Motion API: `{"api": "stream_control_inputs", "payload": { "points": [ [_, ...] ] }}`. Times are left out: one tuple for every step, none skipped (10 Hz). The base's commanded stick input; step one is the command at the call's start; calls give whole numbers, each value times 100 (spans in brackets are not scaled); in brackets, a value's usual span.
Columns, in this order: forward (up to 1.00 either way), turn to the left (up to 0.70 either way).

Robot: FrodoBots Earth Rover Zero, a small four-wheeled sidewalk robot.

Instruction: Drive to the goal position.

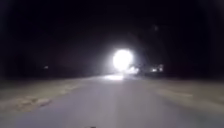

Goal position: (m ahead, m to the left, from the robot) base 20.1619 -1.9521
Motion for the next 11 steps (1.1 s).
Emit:
{"api": "stream_control_inputs", "payload": {
  "points": [
    [100,13],
    [100,13],
    [100,6],
    [100,3],
    [100,3],
    [100,2],
    [100,-1],
    [100,-5],
    [100,-8],
    [100,-12],
    [100,-13]
  ]
}}
